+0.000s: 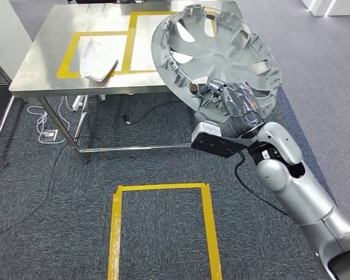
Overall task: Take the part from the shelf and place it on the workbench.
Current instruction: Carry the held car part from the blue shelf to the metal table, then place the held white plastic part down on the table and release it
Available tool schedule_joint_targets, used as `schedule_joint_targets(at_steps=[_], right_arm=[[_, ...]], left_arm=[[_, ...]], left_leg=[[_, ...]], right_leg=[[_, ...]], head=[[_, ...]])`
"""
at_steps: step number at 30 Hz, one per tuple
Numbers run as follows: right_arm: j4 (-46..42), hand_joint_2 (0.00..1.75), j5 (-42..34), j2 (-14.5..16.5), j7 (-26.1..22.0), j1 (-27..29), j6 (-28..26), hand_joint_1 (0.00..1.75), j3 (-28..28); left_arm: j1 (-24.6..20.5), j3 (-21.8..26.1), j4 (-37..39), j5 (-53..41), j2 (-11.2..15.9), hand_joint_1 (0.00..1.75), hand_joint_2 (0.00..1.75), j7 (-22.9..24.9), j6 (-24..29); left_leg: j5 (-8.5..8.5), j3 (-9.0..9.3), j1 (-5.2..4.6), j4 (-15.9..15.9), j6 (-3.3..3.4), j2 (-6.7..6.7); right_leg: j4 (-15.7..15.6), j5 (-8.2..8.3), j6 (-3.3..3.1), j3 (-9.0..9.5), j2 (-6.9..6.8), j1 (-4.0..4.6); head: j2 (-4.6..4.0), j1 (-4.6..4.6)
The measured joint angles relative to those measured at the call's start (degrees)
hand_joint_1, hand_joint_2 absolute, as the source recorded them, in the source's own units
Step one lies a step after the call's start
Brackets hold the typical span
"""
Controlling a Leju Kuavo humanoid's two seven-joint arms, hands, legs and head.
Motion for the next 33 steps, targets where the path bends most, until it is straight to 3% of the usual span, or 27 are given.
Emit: schedule_joint_targets(at_steps=[2,3,5,7,8,12,14,16,17,18,19,21,22,24,27,29,31,33], right_arm=[[0.0,1.75,0.04,-0.11,-0.01,0.3,-0.08,1.75,0.0],[0.0,1.75,0.03,-0.16,-0.01,0.4,-0.1,1.75,0.0],[0.0,1.75,0.02,-0.21,0.02,0.46,-0.1,1.75,-0.01],[0.0,1.75,0.04,-0.25,0.01,0.45,-0.16,1.75,-0.03],[-0.01,1.75,0.06,-0.28,0.01,0.49,-0.24,1.75,-0.07],[-0.02,1.75,0.11,-0.45,0.07,0.74,-0.46,1.75,-0.53],[-0.03,1.75,0.14,-0.55,0.13,0.83,-0.47,1.75,-0.82],[-0.04,1.75,0.2,-0.61,0.15,0.96,-0.51,1.75,-0.92],[-0.04,1.75,0.24,-0.63,0.15,1.07,-0.54,1.75,-0.92],[-0.05,1.75,0.27,-0.64,0.15,1.16,-0.56,1.75,-0.92],[-0.09,1.75,0.29,-0.65,0.16,1.25,-0.56,1.75,-0.92],[-0.25,1.75,0.3,-0.66,0.17,1.36,-0.59,1.75,-0.94],[-0.33,1.75,0.31,-0.67,0.16,1.4,-0.65,1.75,-0.96],[-0.5,1.75,0.44,-0.73,0.11,1.53,-0.86,1.75,-0.99],[-0.8,1.75,0.54,-0.9,0.05,1.88,-1.02,1.75,-1.13],[-0.85,1.75,0.49,-1.09,0.04,2.13,-1.04,1.75,-1.22],[-0.87,1.75,0.49,-1.33,0.01,2.41,-1.04,1.75,-1.25],[-0.87,1.75,0.52,-1.54,-0.01,2.7,-1.04,1.75,-1.27]], left_arm=[[-0.05,-0.12,0.0,-0.01,0.02,0.0,1.75,-0.03,-0.02],[-0.02,-0.17,0.0,-0.01,0.01,0.0,1.75,-0.03,-0.02],[0.02,-0.21,0.0,-0.01,-0.02,0.0,1.75,-0.04,-0.03],[-0.04,-0.23,0.0,-0.01,-0.01,0.0,1.75,-0.11,-0.07],[-0.04,-0.24,0.0,-0.05,0.01,0.0,1.75,-0.15,-0.08],[0.09,-0.64,0.0,-0.55,0.11,0.0,1.75,-0.33,-0.34],[0.09,-1.08,0.01,-0.82,0.11,0.0,1.75,-0.7,-0.71],[0.12,-1.32,0.03,-1.08,0.02,0.0,1.75,-1.18,-0.89],[0.17,-1.39,0.03,-1.12,-0.01,0.0,1.75,-1.4,-0.89],[0.21,-1.47,0.04,-1.14,-0.02,0.0,1.75,-1.6,-0.89],[0.24,-1.55,0.04,-1.14,-0.01,0.0,1.75,-1.78,-0.87],[0.25,-1.66,0.04,-1.23,0.07,0.0,1.75,-2.11,-0.83],[0.23,-1.7,0.04,-1.32,0.11,0.0,1.75,-2.23,-0.81],[0.17,-1.86,0.04,-1.51,0.16,0.0,1.75,-2.36,-0.84],[0.4,-2.38,0.04,-1.55,0.15,0.0,1.75,-2.6,-1.05],[0.45,-2.58,0.04,-1.54,0.16,0.0,1.75,-2.85,-1.07],[0.32,-2.64,0.04,-1.52,0.14,0.0,1.75,-3.05,-1.07],[0.39,-2.66,0.04,-1.52,0.07,0.0,1.75,-3.13,-1.08]], left_leg=[[-0.26,0.07,-0.11,0.16,0.21,-0.05],[-0.43,0.15,-0.12,0.26,0.23,-0.09],[-0.94,0.37,-0.02,0.68,-0.03,-0.24],[-1.57,0.29,-0.15,1.37,-0.57,-0.39],[-1.76,0.24,-0.22,1.61,-0.82,-0.43],[-2.56,0.2,-0.05,2.4,-1.78,-0.35],[-4.82,-1.76,0.16,7.02,-2.37,-0.15],[-7.53,-5.6,0.42,14.58,-2.75,-0.05],[-7.96,-7.11,0.49,17.13,-2.78,-0.04],[-7.25,-7.7,0.51,17.67,-2.71,-0.03],[-5.52,-7.25,0.49,16.03,-2.55,-0.03],[-1.17,-4.27,0.32,8.92,-2.02,0.01],[-0.04,-2.82,0.1,5.69,-1.73,0.05],[-0.44,-1.18,-0.34,2.26,-1.16,0.12],[-1.33,0.64,-0.37,0.18,-0.04,0.0],[-1.79,2.16,-0.27,-0.37,0.68,-0.12],[-2.7,3.16,-0.41,-0.41,1.09,-0.2],[-3.84,4.43,-0.47,-0.41,1.1,-0.31]], right_leg=[[5.82,-1.11,0.16,-3.84,0.02,0.02],[5.89,-0.13,0.22,-4.39,0.01,0.02],[-0.3,4.15,0.27,-2.09,-0.02,-0.04],[-6.9,6.58,0.14,1.31,0.05,0.04],[-8.41,6.74,-0.04,2.21,0.11,0.13],[-8.94,6.36,-1.31,3.03,0.19,0.17],[-9.14,6.05,-1.95,3.76,0.07,0.03],[-9.14,5.57,-2.23,4.3,0.05,0.12],[-9.13,5.3,-2.23,4.62,0.08,0.18],[-9.13,4.99,-2.18,5.01,0.13,0.21],[-9.13,4.65,-2.1,5.51,0.18,0.22],[-9.24,3.86,-1.79,6.51,0.21,0.16],[-9.34,3.53,-1.52,6.85,0.23,0.16],[-9.66,3.38,-0.72,7.05,0.2,0.1],[-9.16,3.55,0.43,7.17,0.03,-0.1],[-4.71,2.58,0.52,4.74,0.03,-0.13],[2.75,0.55,0.65,-0.36,0.11,-0.03],[6.23,-0.54,0.85,-4.39,0.12,0.05]], head=[[0.0,0.01],[0.0,0.01],[0.0,0.02],[0.0,0.02],[0.0,0.01],[0.0,-0.05],[0.0,-0.25],[0.0,-0.36],[0.0,-0.36],[0.0,-0.37],[0.0,-0.37],[0.0,-0.34],[0.0,-0.34],[0.0,-0.33],[-0.01,-0.27],[-0.01,-0.19],[0.0,-0.15],[0.0,-0.09]])
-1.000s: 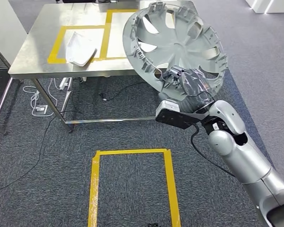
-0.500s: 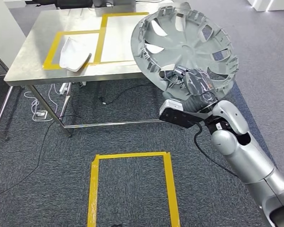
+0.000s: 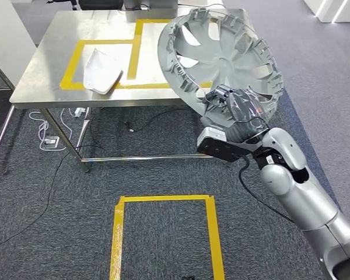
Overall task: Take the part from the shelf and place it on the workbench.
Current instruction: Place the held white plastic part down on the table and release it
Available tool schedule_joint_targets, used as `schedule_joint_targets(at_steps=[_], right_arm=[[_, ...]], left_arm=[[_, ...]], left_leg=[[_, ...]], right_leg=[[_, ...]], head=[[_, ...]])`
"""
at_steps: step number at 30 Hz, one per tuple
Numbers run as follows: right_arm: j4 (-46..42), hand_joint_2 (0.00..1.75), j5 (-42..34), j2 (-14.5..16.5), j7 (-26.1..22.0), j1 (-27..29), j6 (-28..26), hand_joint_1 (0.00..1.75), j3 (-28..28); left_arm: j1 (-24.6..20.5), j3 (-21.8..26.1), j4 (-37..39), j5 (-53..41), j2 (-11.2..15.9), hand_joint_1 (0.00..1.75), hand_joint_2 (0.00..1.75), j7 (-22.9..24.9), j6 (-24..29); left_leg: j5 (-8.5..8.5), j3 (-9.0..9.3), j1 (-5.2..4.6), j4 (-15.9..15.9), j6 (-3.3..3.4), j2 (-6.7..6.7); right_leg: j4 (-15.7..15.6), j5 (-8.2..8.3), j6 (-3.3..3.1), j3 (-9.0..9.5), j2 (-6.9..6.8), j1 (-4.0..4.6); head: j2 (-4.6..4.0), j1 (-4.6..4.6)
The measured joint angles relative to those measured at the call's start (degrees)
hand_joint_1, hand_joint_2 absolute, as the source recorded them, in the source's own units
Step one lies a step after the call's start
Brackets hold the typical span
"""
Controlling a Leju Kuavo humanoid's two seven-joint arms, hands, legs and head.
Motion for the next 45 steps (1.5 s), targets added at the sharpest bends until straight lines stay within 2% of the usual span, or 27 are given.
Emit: schedule_joint_targets(at_steps=[1,4,5,6,9,10,12,14,15,16,17,18,20,21,24,26,29,31,32,33,35,36,37,39,41,43,45], right_arm=[[0.0,1.75,-0.01,-0.08,0.01,0.08,0.0,1.75,0.0],[0.01,1.75,-0.02,-0.4,0.02,0.23,-0.05,1.75,-0.01],[-0.01,1.75,0.02,-0.51,0.01,0.32,-0.13,1.75,-0.02],[-0.09,1.75,0.05,-0.59,0.01,0.43,-0.22,1.75,-0.07],[-0.5,1.75,0.08,-0.8,0.07,0.67,-0.4,1.75,-0.26],[-0.57,1.75,0.07,-0.9,0.11,0.73,-0.4,1.75,-0.31],[-0.62,1.75,0.07,-1.03,0.17,0.9,-0.4,1.75,-0.38],[-0.67,1.75,0.09,-1.04,0.18,0.99,-0.4,1.75,-0.39],[-0.7,1.75,0.11,-1.04,0.18,1.02,-0.41,1.75,-0.39],[-0.73,1.75,0.13,-1.04,0.18,1.06,-0.41,1.75,-0.39],[-0.74,1.75,0.14,-1.04,0.18,1.09,-0.42,1.75,-0.39],[-0.74,1.75,0.16,-1.04,0.18,1.12,-0.42,1.75,-0.39],[-0.78,1.75,0.23,-1.05,0.17,1.15,-0.49,1.75,-0.4],[-0.86,1.75,0.27,-1.06,0.15,1.21,-0.54,1.75,-0.44],[-1.21,1.75,0.31,-1.16,0.17,1.41,-0.66,1.75,-0.87],[-1.4,1.75,0.27,-1.24,0.13,1.55,-0.79,1.75,-1.05],[-1.53,1.75,0.37,-1.52,0.01,2.08,-0.99,1.75,-1.07],[-1.53,1.75,0.4,-1.69,0.01,2.57,-1.03,1.75,-1.07],[-1.53,1.75,0.4,-1.75,0.02,2.82,-1.04,1.75,-1.07],[-1.53,1.75,0.41,-1.83,0.02,3.01,-1.04,1.75,-1.07],[-1.52,1.75,0.5,-1.98,0.02,3.32,-1.03,1.75,-1.07],[-1.56,1.75,0.56,-2.02,0.0,3.36,-1.04,1.75,-1.09],[-1.63,1.75,0.61,-2.05,-0.02,3.38,-1.07,1.75,-1.15],[-1.8,1.75,0.64,-2.07,-0.03,3.34,-1.11,1.75,-1.28],[-1.85,1.75,0.68,-2.07,0.0,3.43,-1.05,1.75,-1.35],[-1.86,1.75,0.84,-2.07,0.01,3.48,-0.92,1.75,-1.32],[-1.85,1.75,1.08,-2.07,-0.01,3.51,-0.68,1.75,-1.23]], left_arm=[[0.08,0.0,0.0,-0.01,-0.02,0.0,1.75,-0.01,0.01],[0.11,-0.02,0.0,-0.01,-0.04,0.0,1.75,-0.11,0.05],[0.01,-0.02,0.0,-0.01,-0.03,0.0,1.75,-0.16,0.1],[-0.08,-0.02,0.0,-0.01,-0.03,0.0,1.75,-0.2,0.15],[-0.23,-0.03,0.0,-0.01,0.03,0.0,1.75,-0.26,0.25],[-0.26,-0.03,0.0,-0.01,0.03,0.0,1.75,-0.26,0.26],[-0.28,-0.04,0.0,-0.02,-0.04,0.0,1.75,-0.27,0.26],[-0.17,-0.04,0.0,-0.03,-0.09,0.0,1.75,-0.27,0.26],[-0.09,-0.04,0.0,-0.04,-0.09,0.0,1.75,-0.27,0.26],[-0.04,-0.04,0.0,-0.05,-0.09,0.0,1.75,-0.27,0.27],[0.01,-0.04,0.0,-0.07,-0.08,0.0,1.75,-0.27,0.3],[0.08,-0.04,0.0,-0.11,-0.06,0.0,1.75,-0.27,0.32],[0.23,-0.04,0.02,-0.2,-0.03,0.0,1.75,-0.27,0.38],[0.28,-0.04,0.03,-0.24,-0.02,0.0,1.75,-0.28,0.39],[0.15,-0.04,0.04,-0.29,-0.04,0.0,1.75,-0.34,0.39],[0.06,-0.04,0.04,-0.32,0.01,0.0,1.75,-0.44,0.42],[-0.09,-0.05,0.04,-0.39,0.05,0.0,1.75,-0.54,0.56],[0.02,-0.05,0.04,-0.46,-0.03,0.0,1.75,-0.53,0.81],[0.07,-0.05,0.04,-0.5,-0.07,0.0,1.75,-0.52,0.98],[0.11,-0.06,0.04,-0.54,-0.1,0.0,1.75,-0.52,1.13],[0.04,-0.08,0.09,-0.58,-0.21,0.0,1.75,-0.51,1.24],[-0.03,-0.09,0.11,-0.6,-0.24,0.0,1.75,-0.5,1.25],[-0.09,-0.09,0.13,-0.62,-0.28,0.0,1.75,-0.48,1.25],[-0.16,-0.09,0.13,-0.64,-0.25,0.0,1.75,-0.44,1.25],[-0.23,-0.1,0.14,-0.64,-0.26,0.0,1.75,-0.45,1.25],[-0.28,-0.11,0.15,-0.68,-0.32,0.0,1.75,-0.48,1.25],[-0.14,-0.14,0.15,-0.76,-0.35,0.0,1.75,-0.5,1.23]], left_leg=[[-0.65,0.86,0.0,0.0,-0.07,-0.05],[-2.99,3.53,-0.04,0.09,-0.58,-0.17],[-3.71,3.98,-0.06,0.09,-0.87,-0.19],[-4.18,4.32,-0.07,0.12,-1.2,-0.18],[-3.62,4.16,0.0,2.1,-2.05,-0.03],[-2.72,2.67,0.05,4.88,-2.34,0.04],[-2.27,-2.32,0.35,12.54,-2.97,0.18],[-6.0,-7.2,0.73,17.45,-3.42,0.23],[-8.21,-8.74,0.86,17.82,-3.51,0.24],[-9.36,-9.6,0.94,16.83,-3.53,0.26],[-8.83,-9.84,0.98,14.65,-3.49,0.27],[-6.11,-9.67,1.0,11.55,-3.42,0.31],[1.0,-9.28,0.87,5.42,-3.24,0.51],[3.27,-9.02,0.76,3.6,-3.09,0.6],[3.82,-7.12,0.62,1.91,-2.07,0.59],[3.68,-5.36,0.61,1.53,-1.11,0.53],[2.01,-3.45,0.21,1.52,-0.29,0.36],[0.53,-1.77,-0.14,1.52,-0.07,0.1],[-0.31,-0.69,-0.3,1.51,0.0,-0.01],[-1.2,0.44,-0.45,1.48,0.05,-0.08],[-2.8,2.3,-0.67,1.35,-0.05,-0.25],[-3.37,2.79,-0.68,1.01,-0.25,-0.34],[-3.5,3.18,-0.68,0.87,-0.52,-0.4],[-3.17,3.54,-0.68,0.98,-1.04,-0.35],[-2.27,1.88,-0.69,4.75,-1.65,-0.15],[-2.94,-2.7,-0.27,11.5,-2.47,0.03],[-6.58,-7.33,0.39,15.77,-3.17,0.12]], right_leg=[[-1.21,0.94,0.05,-0.53,-0.02,0.02],[-11.8,8.91,-0.38,1.64,-0.14,0.1],[-14.27,10.53,-0.75,2.47,-0.12,0.26],[-15.51,11.15,-1.15,2.92,-0.05,0.4],[-16.05,10.16,-2.28,4.59,0.19,0.42],[-16.17,9.71,-2.54,5.41,0.16,0.31],[-16.34,8.52,-2.89,7.04,0.09,0.16],[-16.35,7.02,-3.02,8.77,0.19,0.14],[-16.36,6.17,-2.99,9.84,0.26,0.12],[-16.37,5.28,-2.92,11.03,0.32,0.08],[-16.38,4.35,-2.77,12.28,0.34,0.03],[-16.47,3.45,-2.56,13.16,0.32,-0.04],[-16.59,1.64,-1.98,14.86,0.46,-0.02],[-16.98,0.82,-1.66,15.52,0.56,0.01],[-17.62,0.73,-0.38,17.88,0.56,-0.02],[-14.21,0.6,-0.02,16.65,0.34,-0.08],[-3.99,-3.1,-0.34,8.99,0.23,0.16],[-2.56,-5.4,-0.68,5.23,0.24,0.62],[-4.37,-4.68,-0.97,4.51,0.25,0.91],[-7.47,-2.1,-1.34,4.38,0.24,1.23],[-13.18,5.2,-2.16,4.78,0.3,1.84],[-14.85,7.61,-2.52,5.22,0.34,2.09],[-15.65,8.62,-2.83,5.62,0.42,2.24],[-16.9,8.32,-3.33,7.18,0.57,2.16],[-17.83,7.89,-3.71,9.08,0.57,1.73],[-18.21,6.74,-3.9,10.87,0.47,1.39],[-18.29,5.19,-3.77,12.72,0.56,1.15]], head=[[0.0,0.02],[0.0,0.04],[0.0,0.0],[0.0,-0.01],[0.0,0.04],[0.0,-0.01],[0.0,-0.05],[0.0,-0.1],[0.0,-0.1],[0.0,-0.12],[0.0,-0.1],[0.0,-0.12],[0.0,-0.21],[0.0,-0.23],[0.0,-0.01],[-0.01,0.36],[0.0,0.87],[0.0,1.0],[0.0,1.0],[0.0,1.02],[0.0,0.89],[0.0,0.88],[0.0,0.88],[0.0,1.03],[0.0,1.0],[0.0,0.96],[0.0,0.96]])
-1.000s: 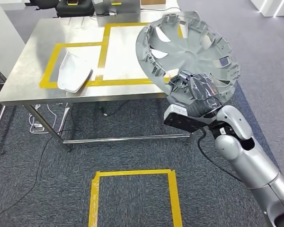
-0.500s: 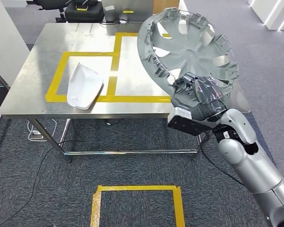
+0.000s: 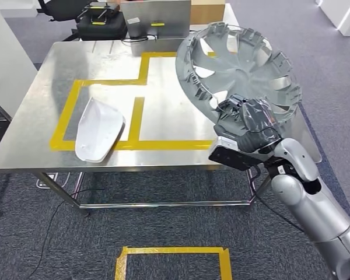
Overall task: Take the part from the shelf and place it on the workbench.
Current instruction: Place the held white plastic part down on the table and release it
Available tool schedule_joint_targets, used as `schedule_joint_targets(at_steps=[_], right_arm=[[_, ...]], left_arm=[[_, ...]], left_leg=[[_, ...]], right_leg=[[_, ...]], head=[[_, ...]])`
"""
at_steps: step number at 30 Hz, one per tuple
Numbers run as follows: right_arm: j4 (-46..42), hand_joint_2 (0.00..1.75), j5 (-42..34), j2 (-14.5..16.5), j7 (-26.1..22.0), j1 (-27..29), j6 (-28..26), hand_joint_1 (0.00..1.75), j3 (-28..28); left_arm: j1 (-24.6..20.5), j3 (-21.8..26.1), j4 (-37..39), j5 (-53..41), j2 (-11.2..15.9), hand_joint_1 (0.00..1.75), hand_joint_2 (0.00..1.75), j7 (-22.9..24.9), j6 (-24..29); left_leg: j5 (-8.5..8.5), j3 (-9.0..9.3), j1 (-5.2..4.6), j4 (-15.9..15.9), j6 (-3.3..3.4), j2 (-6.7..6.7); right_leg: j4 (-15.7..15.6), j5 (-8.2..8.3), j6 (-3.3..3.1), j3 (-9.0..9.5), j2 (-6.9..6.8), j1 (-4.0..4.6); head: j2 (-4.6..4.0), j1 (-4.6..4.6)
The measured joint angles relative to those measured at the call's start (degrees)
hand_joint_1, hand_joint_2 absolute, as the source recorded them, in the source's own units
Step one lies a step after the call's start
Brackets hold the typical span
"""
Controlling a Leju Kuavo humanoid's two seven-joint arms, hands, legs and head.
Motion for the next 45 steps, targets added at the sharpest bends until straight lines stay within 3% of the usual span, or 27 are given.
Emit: schedule_joint_targets(at_steps=[1,2,3,6,7,10,11,12,13,15,16,17,18,20,21,26,28,30,31,32,33,35,37,39,42,43,45], right_arm=[[0.01,1.75,0.09,0.0,-0.01,0.03,0.15,1.75,0.09],[0.03,1.75,0.15,0.01,-0.01,0.07,0.29,1.75,0.2],[0.08,1.75,0.19,0.02,-0.01,0.1,0.43,1.75,0.33],[0.68,1.75,0.37,0.13,-0.04,0.07,0.92,1.75,0.79],[0.98,1.75,0.46,0.17,-0.04,0.03,1.09,1.75,0.97],[1.95,1.75,0.63,0.54,-0.01,-0.04,1.49,1.75,1.47],[2.43,1.75,0.68,0.73,0.02,-0.05,1.62,1.75,1.67],[3.06,1.75,0.78,0.9,0.05,-0.03,1.74,1.75,1.91],[3.78,1.75,0.88,1.02,0.05,0.0,1.82,1.75,2.21],[5.28,1.75,1.13,1.23,0.06,0.12,1.96,1.75,2.82],[5.97,1.75,1.2,1.36,0.1,0.22,2.1,1.75,3.11],[6.68,1.75,1.26,1.5,0.17,0.32,2.27,1.75,3.38],[7.4,1.75,1.3,1.64,0.24,0.42,2.43,1.75,3.63],[8.92,1.75,1.36,1.92,0.31,0.57,2.57,1.75,4.17],[9.58,1.75,1.42,2.07,0.33,0.6,2.58,1.75,4.4],[11.41,1.75,1.4,2.79,0.39,0.75,2.54,1.75,4.65],[11.87,1.75,1.43,3.03,0.43,0.77,2.54,1.75,4.63],[12.18,1.75,1.47,3.21,0.43,0.77,2.54,1.75,4.65],[12.3,1.75,1.48,3.3,0.42,0.77,2.54,1.75,4.68],[12.42,1.75,1.48,3.39,0.42,0.77,2.57,1.75,4.7],[12.56,1.75,1.46,3.46,0.42,0.77,2.65,1.75,4.72],[13.03,1.75,1.43,3.58,0.45,0.77,2.93,1.75,4.73],[14.07,1.75,1.4,3.67,0.45,0.79,3.21,1.75,4.74],[15.67,1.75,1.37,3.71,0.45,0.99,3.48,1.75,4.76],[18.64,1.75,1.24,3.81,0.37,1.64,3.74,0.44,4.83],[19.77,1.75,1.25,3.82,0.31,1.87,3.72,0.0,4.86],[21.98,1.75,1.21,3.82,0.1,2.47,3.56,0.0,4.9]], left_arm=[[0.08,-0.03,0.0,-0.04,-0.01,0.0,1.75,-0.01,-0.02],[0.13,-0.07,0.0,-0.1,-0.01,0.0,1.75,-0.02,-0.03],[0.15,-0.12,0.0,-0.18,-0.01,0.0,1.75,-0.04,-0.05],[0.39,-0.23,0.01,-0.45,0.05,0.0,1.75,-0.05,0.07],[0.47,-0.28,0.01,-0.56,0.06,0.0,1.75,-0.03,0.15],[0.0,-0.68,0.01,-0.8,-0.05,0.0,1.75,-0.11,0.21],[-0.27,-0.88,0.01,-0.82,-0.06,0.0,1.75,-0.24,0.14],[-0.52,-1.08,0.0,-0.82,-0.07,0.0,1.75,-0.38,0.04],[-0.71,-1.21,0.0,-0.82,-0.07,0.0,1.75,-0.48,-0.03],[-0.93,-1.33,0.0,-0.92,-0.13,0.0,1.75,-0.57,-0.09],[-0.95,-1.36,0.0,-1.03,-0.17,0.0,1.75,-0.59,-0.15],[-0.95,-1.38,0.0,-1.14,-0.21,0.0,1.75,-0.62,-0.2],[-0.97,-1.4,0.0,-1.24,-0.22,0.0,1.75,-0.64,-0.26],[-1.07,-1.46,0.0,-1.3,-0.24,0.0,1.75,-0.67,-0.38],[-1.18,-1.49,0.0,-1.31,-0.23,0.0,1.75,-0.68,-0.44],[-1.23,-1.61,0.02,-1.33,-0.21,0.0,1.75,-0.71,-0.63],[-1.26,-1.64,0.02,-1.33,-0.18,0.0,1.75,-0.72,-0.62],[-1.21,-1.66,0.02,-1.33,-0.2,0.0,1.75,-0.72,-0.62],[-1.19,-1.66,0.02,-1.33,-0.21,0.0,1.75,-0.72,-0.62],[-1.18,-1.67,0.02,-1.33,-0.22,0.0,1.75,-0.72,-0.62],[-1.2,-1.68,0.02,-1.34,-0.22,0.0,1.75,-0.72,-0.66],[-1.22,-1.7,0.02,-1.4,-0.16,0.0,1.75,-0.75,-0.92],[-1.29,-1.73,0.02,-1.58,-0.1,0.0,1.75,-0.79,-1.19],[-1.3,-1.87,0.02,-1.79,-0.09,0.0,1.75,-0.8,-1.11],[-1.32,-2.42,0.02,-2.03,-0.08,0.0,1.75,-0.76,-0.58],[-1.38,-2.59,0.02,-2.19,-0.07,0.0,1.31,-0.73,-0.22],[-1.44,-2.77,0.02,-2.38,-0.09,0.0,0.44,-0.81,0.99]], left_leg=[[-1.69,-1.46,0.24,0.09,-0.27,0.04],[-2.16,-2.24,0.41,-1.24,-0.44,0.06],[-0.63,-2.48,0.5,-3.79,-0.51,0.09],[11.34,-2.48,0.33,-12.07,-0.05,0.18],[13.65,-2.51,0.16,-12.94,0.25,0.18],[13.34,-1.78,0.04,-13.24,1.4,0.1],[13.05,-1.26,0.13,-13.7,1.83,0.07],[12.73,-0.69,0.25,-14.11,2.19,0.04],[12.34,-0.3,0.23,-14.27,2.44,-0.01],[11.52,0.23,0.19,-14.31,2.58,-0.11],[11.06,0.59,0.17,-14.29,2.54,-0.16],[10.57,1.13,0.16,-14.27,2.48,-0.21],[10.02,1.82,0.16,-14.23,2.36,-0.27],[8.97,3.01,0.06,-14.02,1.96,-0.44],[8.66,3.19,-0.02,-13.9,1.7,-0.53],[7.49,2.62,-0.12,-12.73,0.32,-0.33],[4.79,0.09,0.07,-7.2,-0.37,-0.08],[2.02,-3.84,0.33,0.58,-0.78,0.03],[1.81,-5.07,0.4,2.69,-0.85,0.03],[2.81,-5.26,0.44,2.53,-0.84,0.04],[4.81,-4.3,0.45,0.01,-0.73,0.04],[8.99,-0.73,0.33,-7.89,-0.33,0.04],[10.08,1.73,0.1,-12.88,0.12,0.03],[9.56,2.2,-0.02,-13.78,0.57,0.0],[9.81,2.83,0.32,-14.83,1.52,0.01],[9.82,3.01,0.39,-15.06,1.79,0.01],[9.67,3.08,0.34,-15.07,2.11,0.0]], right_leg=[[0.0,-0.86,0.15,1.08,0.07,-0.13],[0.0,-1.78,0.38,2.28,0.13,-0.26],[-0.01,-2.74,0.61,3.54,0.12,-0.38],[0.12,-5.46,1.56,6.07,0.29,-0.44],[0.04,-6.1,2.0,6.31,0.41,-0.46],[-0.92,-7.41,3.13,7.07,0.34,-0.75],[0.1,-8.13,3.32,6.71,0.17,-0.8],[2.69,-9.21,3.49,5.3,0.02,-0.83],[6.69,-10.38,3.59,2.71,-0.1,-0.82],[14.86,-11.69,3.8,-4.02,-0.12,-0.83],[16.69,-10.74,3.86,-6.65,-0.13,-0.83],[16.26,-8.54,3.88,-8.15,-0.14,-0.83],[13.63,-5.24,3.83,-8.44,-0.19,-0.84],[6.8,0.72,3.62,-7.05,-0.44,-0.78],[4.35,1.99,3.34,-6.22,-0.56,-0.69],[2.31,1.58,1.75,-4.94,-0.51,-0.76],[2.11,1.35,1.08,-4.35,-0.66,-0.88],[2.12,1.0,0.73,-3.95,-0.7,-0.82],[2.13,0.82,0.68,-3.72,-0.66,-0.81],[2.13,0.62,0.72,-3.43,-0.6,-0.8],[2.13,0.37,0.81,-3.06,-0.54,-0.8],[2.14,-0.23,1.18,-2.29,-0.48,-0.71],[2.15,-0.64,1.69,-2.05,-0.45,-0.58],[1.89,-0.67,2.29,-2.04,-0.48,-0.57],[4.05,-2.29,3.04,-3.26,-0.56,-0.64],[6.9,-3.62,3.15,-4.8,-0.56,-0.66],[14.44,-6.3,3.36,-9.09,-0.54,-0.66]], head=[[0.0,0.0],[0.0,-0.03],[0.0,-0.02],[-0.02,0.04],[-0.02,0.1],[-0.01,0.31],[-0.01,0.37],[-0.01,0.41],[-0.01,0.45],[-0.01,0.46],[-0.01,0.47],[-0.01,0.46],[-0.01,0.47],[-0.01,0.43],[-0.01,0.4],[0.0,0.18],[0.0,0.11],[0.0,0.09],[0.0,0.08],[0.0,0.07],[0.0,0.08],[0.0,0.08],[0.0,0.11],[0.0,0.12],[0.0,0.23],[0.0,0.28],[0.0,0.34]])
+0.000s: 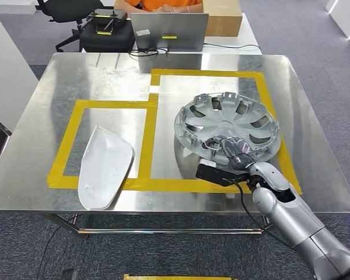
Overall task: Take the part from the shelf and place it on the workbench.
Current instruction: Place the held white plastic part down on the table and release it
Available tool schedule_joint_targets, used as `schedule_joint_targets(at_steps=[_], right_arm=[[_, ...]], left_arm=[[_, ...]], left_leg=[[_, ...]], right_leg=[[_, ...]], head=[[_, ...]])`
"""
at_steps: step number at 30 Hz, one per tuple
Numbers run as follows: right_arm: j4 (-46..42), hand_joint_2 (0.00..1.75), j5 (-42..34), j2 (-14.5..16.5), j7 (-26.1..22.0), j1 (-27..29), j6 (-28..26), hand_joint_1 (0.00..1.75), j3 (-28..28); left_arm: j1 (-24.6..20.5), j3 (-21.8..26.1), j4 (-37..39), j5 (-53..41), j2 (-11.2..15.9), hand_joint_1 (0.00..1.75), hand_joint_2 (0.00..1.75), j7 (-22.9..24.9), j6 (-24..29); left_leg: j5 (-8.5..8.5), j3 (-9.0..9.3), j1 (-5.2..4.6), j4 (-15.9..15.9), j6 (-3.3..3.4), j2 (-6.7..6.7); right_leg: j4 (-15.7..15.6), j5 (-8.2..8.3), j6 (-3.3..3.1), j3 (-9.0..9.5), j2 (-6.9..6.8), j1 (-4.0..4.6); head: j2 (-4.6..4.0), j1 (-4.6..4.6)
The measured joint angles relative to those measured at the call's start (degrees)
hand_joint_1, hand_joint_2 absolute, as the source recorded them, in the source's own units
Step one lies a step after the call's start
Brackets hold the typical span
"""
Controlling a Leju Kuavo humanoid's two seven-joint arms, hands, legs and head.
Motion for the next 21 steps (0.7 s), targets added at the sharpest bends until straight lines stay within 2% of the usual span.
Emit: schedule_joint_targets(at_steps=[1,2,3,4,6,7,8,12,14,16,17,18,19,21], right_arm=[[0.76,1.75,-0.17,0.0,-0.11,0.54,-0.18,0.0,-0.06],[1.21,1.75,-0.5,0.0,-0.26,1.16,-0.4,0.0,-0.23],[1.37,1.75,-0.89,0.0,-0.37,1.7,-0.62,0.0,-0.47],[1.39,1.75,-1.24,0.0,-0.44,2.12,-0.75,0.0,-0.76],[1.33,1.75,-1.72,0.0,-0.47,2.48,-0.77,0.0,-1.23],[1.29,1.75,-1.83,0.0,-0.44,2.64,-0.7,0.0,-1.37],[1.26,1.75,-1.9,0.0,-0.42,2.81,-0.63,0.0,-1.49],[1.07,1.75,-1.96,0.0,-0.4,3.29,-0.49,0.0,-1.9],[0.78,1.75,-2.18,0.0,-0.43,3.32,-0.33,0.0,-2.13],[0.28,1.75,-2.78,-0.08,-0.47,3.42,0.49,0.0,-2.33],[-0.07,1.75,-3.16,-0.22,-0.48,3.5,1.23,0.0,-2.38],[-0.48,1.75,-3.62,-0.43,-0.49,3.55,2.09,0.0,-2.42],[-0.95,1.75,-4.13,-0.69,-0.52,3.57,2.97,0.0,-2.48],[-2.11,1.75,-5.27,-1.29,-0.65,3.53,4.63,0.0,-2.66]], left_arm=[[0.03,-0.03,0.0,0.19,-0.03,0.0,0.0,-0.33,0.79],[0.04,-0.03,0.0,0.55,-0.07,0.0,0.0,-0.79,1.66],[0.03,-0.03,0.0,0.98,-0.1,0.0,0.0,-1.27,2.43],[-0.01,-0.02,0.0,1.37,-0.14,0.0,0.0,-1.66,3.01],[-0.13,0.0,-0.01,1.71,-0.08,0.0,0.0,-1.89,3.53],[-0.16,0.01,-0.02,1.74,-0.04,0.0,0.0,-1.91,3.65],[-0.17,0.02,-0.02,1.75,0.0,0.0,0.0,-1.92,3.72],[-0.2,0.03,-0.01,1.76,-0.02,0.0,0.0,-1.94,3.91],[-0.26,0.03,-0.01,1.99,-0.04,0.0,0.0,-1.94,4.53],[-0.21,0.09,-0.01,2.48,-0.13,0.0,0.0,-1.93,5.67],[-0.17,0.13,0.0,2.66,-0.16,0.0,0.0,-1.89,6.17],[-0.13,0.15,0.0,2.76,-0.19,0.0,0.0,-1.84,6.55],[-0.13,0.16,0.0,2.81,-0.19,0.0,0.0,-1.78,6.87],[-0.19,0.16,-0.01,2.89,-0.15,0.0,0.0,-1.72,7.24]], left_leg=[[-0.09,0.05,-0.03,0.02,0.06,0.0],[-0.2,0.14,-0.03,0.06,0.06,0.0],[-0.35,0.27,0.0,0.14,-0.01,0.0],[-0.55,0.43,0.04,0.27,-0.15,0.0],[-0.99,0.55,-0.11,0.71,-0.66,-0.01],[-1.12,0.54,-0.21,0.9,-0.94,-0.01],[-1.16,0.52,-0.31,0.99,-1.16,0.0],[-1.67,0.43,-0.12,1.44,-1.85,0.11],[-4.27,-1.21,0.02,5.57,-2.38,0.17],[-7.94,-4.53,0.17,13.34,-2.69,0.19],[-8.93,-5.9,0.22,16.37,-2.73,0.19],[-8.86,-6.44,0.24,17.57,-2.69,0.19],[-7.64,-5.87,0.24,16.38,-2.56,0.19],[-3.68,-2.34,0.23,9.0,-2.14,0.18]], right_leg=[[2.55,-0.42,0.1,-1.72,-0.01,-0.02],[3.09,0.24,0.18,-2.47,-0.02,-0.05],[1.29,1.95,0.24,-1.99,-0.05,-0.12],[-2.35,4.29,0.3,-0.48,-0.12,-0.22],[-9.44,7.11,0.2,3.0,-0.21,-0.26],[-11.32,7.53,-0.01,4.04,-0.18,-0.22],[-11.9,7.35,-0.27,4.45,-0.1,-0.12],[-12.11,7.66,-1.32,4.72,0.06,-0.07],[-12.23,7.69,-1.97,4.98,-0.03,-0.22],[-12.22,7.58,-2.32,5.11,-0.06,-0.13],[-12.22,7.55,-2.37,5.14,-0.03,-0.08],[-12.22,7.52,-2.39,5.2,0.04,-0.04],[-12.21,7.48,-2.39,5.29,0.13,-0.02],[-12.22,7.32,-2.22,5.59,0.26,-0.03]], head=[[0.0,-0.01],[0.0,0.02],[0.0,0.01],[0.0,0.01],[0.0,-0.02],[0.0,-0.05],[0.0,-0.09],[0.0,-0.12],[0.0,-0.21],[0.0,-0.25],[0.0,-0.25],[0.0,-0.25],[0.0,-0.26],[0.0,-0.26]])
